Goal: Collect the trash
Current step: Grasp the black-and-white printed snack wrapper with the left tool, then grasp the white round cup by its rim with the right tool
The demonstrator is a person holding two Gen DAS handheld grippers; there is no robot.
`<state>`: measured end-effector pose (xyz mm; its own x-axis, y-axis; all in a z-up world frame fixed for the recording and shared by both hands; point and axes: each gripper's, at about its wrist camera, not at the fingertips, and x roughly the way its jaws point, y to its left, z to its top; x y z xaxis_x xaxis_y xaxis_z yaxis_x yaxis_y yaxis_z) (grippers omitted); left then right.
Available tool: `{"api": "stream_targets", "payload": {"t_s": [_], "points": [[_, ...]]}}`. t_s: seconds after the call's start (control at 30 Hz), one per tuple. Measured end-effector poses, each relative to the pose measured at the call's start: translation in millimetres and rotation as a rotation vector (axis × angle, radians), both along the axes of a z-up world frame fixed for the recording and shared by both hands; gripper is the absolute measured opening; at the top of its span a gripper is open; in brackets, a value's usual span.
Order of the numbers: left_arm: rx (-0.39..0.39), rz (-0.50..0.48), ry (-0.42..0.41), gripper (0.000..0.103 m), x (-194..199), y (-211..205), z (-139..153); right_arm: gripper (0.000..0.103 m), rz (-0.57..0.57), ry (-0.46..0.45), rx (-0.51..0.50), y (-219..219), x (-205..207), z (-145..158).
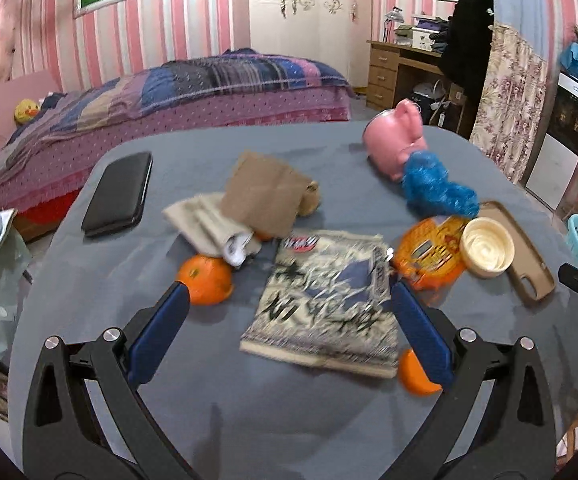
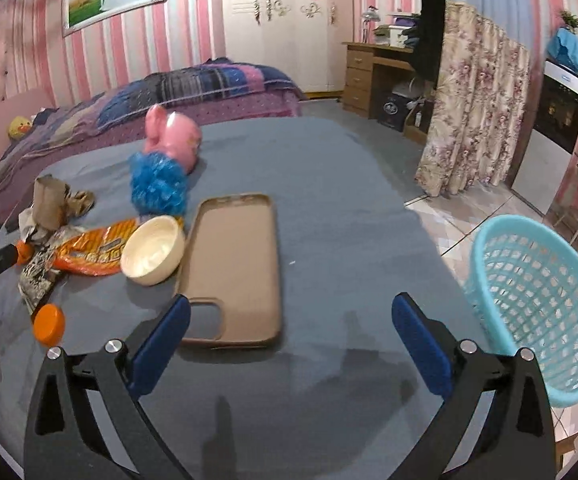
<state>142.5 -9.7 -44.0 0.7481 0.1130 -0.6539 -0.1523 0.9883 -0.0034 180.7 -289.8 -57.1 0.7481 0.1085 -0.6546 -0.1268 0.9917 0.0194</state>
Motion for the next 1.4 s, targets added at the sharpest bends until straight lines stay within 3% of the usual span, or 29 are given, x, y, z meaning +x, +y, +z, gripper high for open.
{"api": "stream_targets", "payload": {"t_s": [0.17, 0.37, 0.47, 0.6, 0.73, 0.9, 0.93, 0.97, 1.0, 1.27, 1.33, 1.4], "points": [[-0.062, -0.025, 0.057, 0.097, -4, 8, -18, 0.098, 0.024, -0.004, -0.031, 14, -4, 0], [-0.035, -0.063, 0.079, 0.097, 9, 1, -25, 0.098, 0.024, 0.002, -0.032, 19, -1, 0], [-0.065, -0.064, 0.108, 0.097, 19, 10, -27, 0.098, 0.021, 0.005, -0.029, 20, 1, 0], [-0.106, -0.112, 0.181, 0.076, 25, 12, -41, 0.098, 0.021, 0.004, -0.027, 22, 2, -1], [-0.056, -0.147, 0.159, 0.051, 22, 1, -37, 0.098, 0.026, 0.006, -0.026, 26, 3, -3], [-0.020, -0.152, 0.115, 0.046, 15, -3, -24, 0.098, 0.047, 0.009, -0.043, 34, 4, -5], [-0.015, -0.154, 0.102, 0.041, 13, -4, -20, 0.098, 0.049, 0.010, -0.042, 35, 5, -5], [-0.010, -0.161, 0.083, 0.016, 10, -5, -14, 0.098, 0.048, 0.010, -0.039, 36, 6, -5], [-0.012, -0.173, 0.085, 0.008, 10, -5, -9, 0.098, 0.047, 0.010, -0.034, 37, 7, -4], [0.021, -0.155, -0.014, 0.008, 1, 8, 28, 0.096, 0.068, -0.011, -0.021, 49, 19, 4], [0.042, -0.139, -0.034, 0.008, -1, 16, 35, 0.087, 0.082, 0.000, -0.005, 53, 28, 6], [0.043, -0.126, -0.049, 0.008, -4, 26, 42, 0.071, 0.095, 0.015, -0.006, 56, 35, 4]]}}
